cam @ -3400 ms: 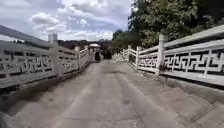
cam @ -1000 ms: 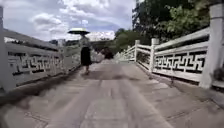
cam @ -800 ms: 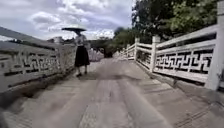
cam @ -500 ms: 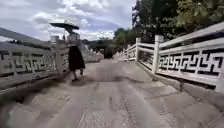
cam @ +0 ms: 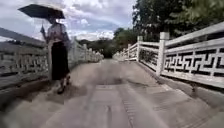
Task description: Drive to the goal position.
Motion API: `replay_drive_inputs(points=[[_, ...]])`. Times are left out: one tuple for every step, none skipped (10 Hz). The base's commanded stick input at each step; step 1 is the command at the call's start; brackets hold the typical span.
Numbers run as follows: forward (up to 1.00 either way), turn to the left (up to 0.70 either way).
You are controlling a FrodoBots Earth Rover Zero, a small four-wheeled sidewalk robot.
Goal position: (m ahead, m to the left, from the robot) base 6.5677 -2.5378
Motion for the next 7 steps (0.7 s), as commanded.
replay_drive_inputs(points=[[0.70, 0.08], [0.70, 0.14], [0.70, 0.14], [0.70, 0.00], [0.70, 0.00], [0.70, 0.00], [0.70, 0.00]])
